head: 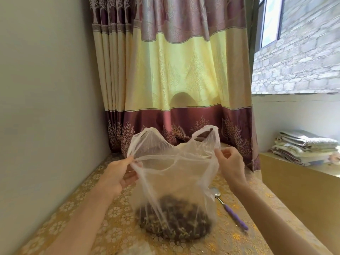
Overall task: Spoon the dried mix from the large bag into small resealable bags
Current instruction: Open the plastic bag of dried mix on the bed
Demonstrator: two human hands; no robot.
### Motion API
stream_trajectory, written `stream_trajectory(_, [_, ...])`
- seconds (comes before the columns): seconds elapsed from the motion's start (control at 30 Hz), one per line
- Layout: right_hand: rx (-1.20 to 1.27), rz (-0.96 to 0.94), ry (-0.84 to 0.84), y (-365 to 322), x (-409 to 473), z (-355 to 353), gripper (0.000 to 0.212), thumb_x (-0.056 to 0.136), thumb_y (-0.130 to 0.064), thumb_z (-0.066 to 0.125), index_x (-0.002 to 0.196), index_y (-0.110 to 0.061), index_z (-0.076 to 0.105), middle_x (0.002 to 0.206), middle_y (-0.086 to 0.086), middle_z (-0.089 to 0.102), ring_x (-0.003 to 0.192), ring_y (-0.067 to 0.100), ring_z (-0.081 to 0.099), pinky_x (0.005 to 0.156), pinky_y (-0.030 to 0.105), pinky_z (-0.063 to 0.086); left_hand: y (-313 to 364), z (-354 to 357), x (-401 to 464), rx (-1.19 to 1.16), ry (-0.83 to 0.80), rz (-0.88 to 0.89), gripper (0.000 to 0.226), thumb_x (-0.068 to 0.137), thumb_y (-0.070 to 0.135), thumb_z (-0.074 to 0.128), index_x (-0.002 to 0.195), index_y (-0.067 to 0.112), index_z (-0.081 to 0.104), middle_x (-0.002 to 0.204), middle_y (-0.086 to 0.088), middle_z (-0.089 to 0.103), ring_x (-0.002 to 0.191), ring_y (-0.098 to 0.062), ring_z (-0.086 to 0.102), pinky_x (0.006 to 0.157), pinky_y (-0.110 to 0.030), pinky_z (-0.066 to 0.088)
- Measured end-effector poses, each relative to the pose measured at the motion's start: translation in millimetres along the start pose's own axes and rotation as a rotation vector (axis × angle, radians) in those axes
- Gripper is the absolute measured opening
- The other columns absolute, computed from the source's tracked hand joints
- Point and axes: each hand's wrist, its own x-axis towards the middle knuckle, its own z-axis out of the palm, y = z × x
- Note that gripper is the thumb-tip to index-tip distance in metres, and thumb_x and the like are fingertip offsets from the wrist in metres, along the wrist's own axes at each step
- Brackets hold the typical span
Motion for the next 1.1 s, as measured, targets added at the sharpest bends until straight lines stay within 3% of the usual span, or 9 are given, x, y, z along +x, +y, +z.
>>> stream_trajectory(0.13, [-0.067,-0.532,-0.189,-37.1,-33.4,24.6,0.010,0.093,-0.017,0.057,0.085,-0.016,0.064,0.074,-0.003,0.064,0.066,0.011,0.058,0.062,0.013,0.044,2.4,11.2,-8.8,-0.165,-0.171,-0.107,0.013,0.090,0.004,0.052,0.096,-0.004,0.060,0.079,-0.019,0.068,0.069,-0.028,0.068,0.050,-0.034,0.056])
stream_trajectory(0.27, [-0.434,-0.912,-0.569,-36.8,-44.9,49.4,0.035,0.101,-0.025,0.042,0.134,-0.016,0.051,0.127,0.002,0.062,0.123,0.015,0.051,0.113,0.029,0.024,-3.3,22.8,-14.9,-0.238,-0.224,-0.153,0.015,0.091,0.005,0.048,0.100,-0.002,0.058,0.070,-0.014,0.064,0.068,-0.024,0.062,0.054,-0.037,0.058])
stream_trajectory(0.37, [-0.781,-0.886,-0.642,-12.9,-38.6,42.8,0.042,0.103,-0.039,0.027,0.139,-0.026,0.043,0.124,-0.003,0.064,0.126,0.013,0.047,0.119,0.036,-0.002,-7.6,19.3,-13.8,-0.342,-0.223,-0.203,0.016,0.087,0.014,0.059,0.098,0.002,0.058,0.068,-0.009,0.056,0.062,-0.018,0.056,0.062,-0.041,0.059])
stream_trajectory(0.47, [-0.838,-0.852,-0.583,5.9,-33.4,24.5,0.044,0.102,-0.043,0.025,0.122,-0.026,0.061,0.105,-0.005,0.069,0.109,0.016,0.056,0.116,0.038,0.015,-9.7,10.3,-11.2,-0.423,-0.187,-0.202,0.013,0.084,0.006,0.062,0.095,0.002,0.058,0.068,-0.009,0.059,0.056,-0.014,0.058,0.059,-0.039,0.059])
stream_trajectory(0.57, [-0.692,-0.816,-0.381,21.8,-27.9,13.1,0.042,0.100,-0.038,0.033,0.102,-0.020,0.071,0.085,0.000,0.072,0.084,0.023,0.063,0.091,0.039,0.044,-14.1,0.0,-9.1,-0.689,-0.151,-0.214,0.015,0.086,0.001,0.055,0.101,0.000,0.057,0.085,-0.016,0.064,0.069,-0.020,0.062,0.052,-0.037,0.058])
stream_trajectory(0.7, [-0.658,-0.410,-0.313,48.5,-21.7,-1.2,0.046,0.093,-0.052,0.044,0.125,-0.023,0.060,0.079,0.005,0.071,0.076,0.026,0.067,0.065,0.034,0.049,-28.6,-24.8,-7.6,-0.861,-0.053,-0.216,0.030,0.087,0.000,0.051,0.117,0.000,0.050,0.077,-0.011,0.063,0.056,-0.012,0.061,0.053,-0.024,0.057])
stream_trajectory(0.83, [-0.835,-0.202,-0.544,68.4,-31.9,0.7,0.067,0.082,-0.068,0.051,0.130,-0.022,0.056,0.123,0.001,0.065,0.110,0.020,0.061,0.092,0.037,0.048,-42.9,-32.6,-13.5,-0.623,0.029,-0.330,0.013,0.091,0.013,0.050,0.097,0.004,0.057,0.062,-0.008,0.061,0.043,-0.017,0.059,0.038,-0.028,0.051])
stream_trajectory(0.97, [-0.900,-0.126,-0.705,69.2,-47.2,2.8,0.069,0.082,-0.060,0.060,0.137,-0.019,0.048,0.138,-0.001,0.054,0.122,0.018,0.053,0.100,0.036,0.045,-48.1,-40.1,-18.5,-0.219,0.017,-0.275,0.029,0.085,0.020,0.045,0.103,0.003,0.060,0.090,-0.016,0.062,0.078,-0.028,0.060,0.071,-0.041,0.052])
stream_trajectory(1.1, [-0.951,-0.454,-0.546,45.8,-63.3,5.5,0.039,0.090,-0.041,0.060,0.120,-0.018,0.064,0.123,-0.001,0.057,0.103,0.017,0.057,0.087,0.027,0.046,-56.3,-31.4,-20.2,0.644,0.276,0.132,0.054,0.085,0.019,0.059,0.134,0.005,0.041,0.126,-0.012,0.048,0.112,-0.026,0.048,0.091,-0.047,0.044])
